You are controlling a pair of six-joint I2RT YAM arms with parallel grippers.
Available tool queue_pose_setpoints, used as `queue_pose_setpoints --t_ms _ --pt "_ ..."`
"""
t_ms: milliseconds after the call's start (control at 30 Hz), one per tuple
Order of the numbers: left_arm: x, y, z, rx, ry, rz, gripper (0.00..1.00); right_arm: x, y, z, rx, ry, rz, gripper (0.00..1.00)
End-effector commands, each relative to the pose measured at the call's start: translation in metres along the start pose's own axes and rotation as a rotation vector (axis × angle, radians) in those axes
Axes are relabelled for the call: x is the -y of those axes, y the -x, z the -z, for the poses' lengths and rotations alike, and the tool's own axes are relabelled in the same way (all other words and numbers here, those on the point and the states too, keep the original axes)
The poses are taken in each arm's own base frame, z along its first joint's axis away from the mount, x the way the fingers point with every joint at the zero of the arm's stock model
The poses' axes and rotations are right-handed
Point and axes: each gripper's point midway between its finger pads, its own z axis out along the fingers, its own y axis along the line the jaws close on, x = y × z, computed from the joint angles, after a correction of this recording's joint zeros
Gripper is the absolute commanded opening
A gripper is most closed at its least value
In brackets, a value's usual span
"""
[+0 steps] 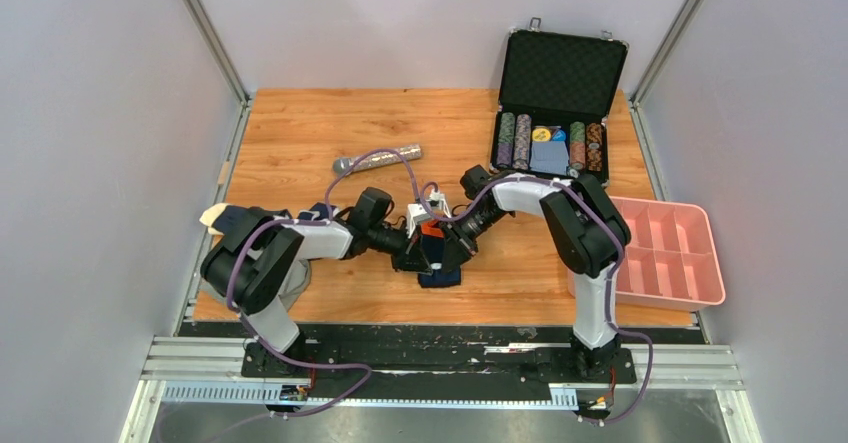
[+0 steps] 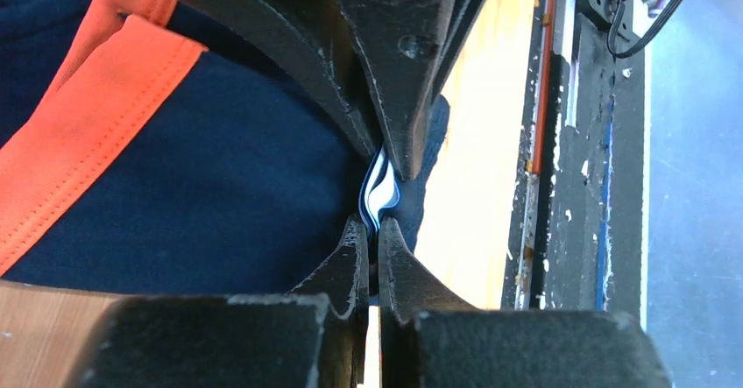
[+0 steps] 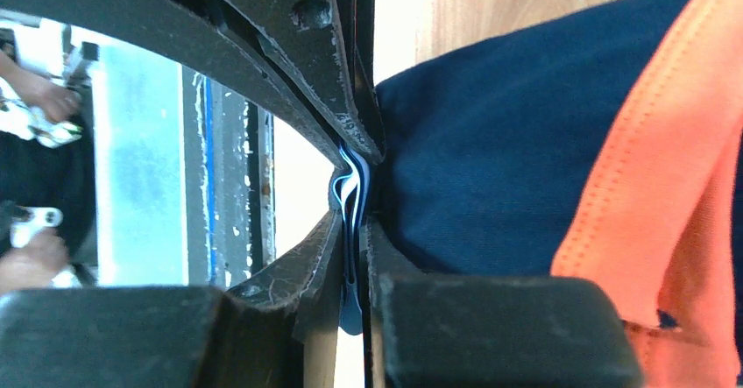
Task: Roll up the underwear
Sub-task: Roll the underwear to the center of the board.
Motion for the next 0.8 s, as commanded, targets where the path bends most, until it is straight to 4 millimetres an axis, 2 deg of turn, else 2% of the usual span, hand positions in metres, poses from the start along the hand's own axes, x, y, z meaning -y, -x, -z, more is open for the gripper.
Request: queue_pose_setpoints --t_ms 0,100,300,367,400,433,500,600,633,667,700,733,767 --pt "-0.009 -0.039 0.000 -0.122 0.030 0.263 0.00 -0.004 0.006 0.003 0.019 0.068 -0.161 0.00" --pt "-0.014 -0.049 -0.005 -0.167 0.027 0.316 0.00 0.005 -0.002 -0.003 -0.001 0.079 -0.245 0.00" --pt "-0.018 -0.056 -0.007 -0.201 0.043 0.357 0.00 0.022 -0.016 -0.009 -0.053 0.060 -0.372 0.00" --pt "-0.023 -0.053 -0.003 -0.202 0.083 0.350 0.15 0.029 -0.030 -0.011 -0.094 0.044 -0.426 0.00" --pt "-0.025 -0.047 0.001 -0.187 0.120 0.324 0.21 0.033 -0.038 -0.012 -0.115 0.034 -0.452 0.00" --pt "-0.027 -0.042 0.005 -0.176 0.152 0.320 0.37 0.037 -0.048 -0.014 -0.140 0.026 -0.475 0.00" --pt "-0.035 -0.023 0.021 -0.122 0.281 0.259 0.46 0.045 -0.057 -0.016 -0.169 0.016 -0.533 0.00" --pt "-0.024 0.009 0.040 -0.021 0.330 0.129 0.49 0.058 -0.064 -0.021 -0.201 -0.005 -0.598 0.00" --pt "-0.029 0.011 0.046 0.000 0.384 0.093 0.51 0.061 -0.066 -0.022 -0.210 -0.013 -0.619 0.00" --pt "-0.024 0.027 0.053 0.051 0.407 0.010 0.52 0.063 -0.068 -0.024 -0.216 -0.016 -0.637 0.00" --pt "-0.025 0.032 0.056 0.081 0.423 -0.051 0.55 0.066 -0.069 -0.024 -0.220 -0.022 -0.649 0.00" --pt "-0.015 0.042 0.057 0.096 0.413 -0.175 0.56 0.067 -0.071 -0.026 -0.228 -0.024 -0.666 0.00" --pt "-0.008 0.040 0.053 0.093 0.390 -0.243 0.57 0.069 -0.072 -0.028 -0.235 -0.028 -0.679 0.00"
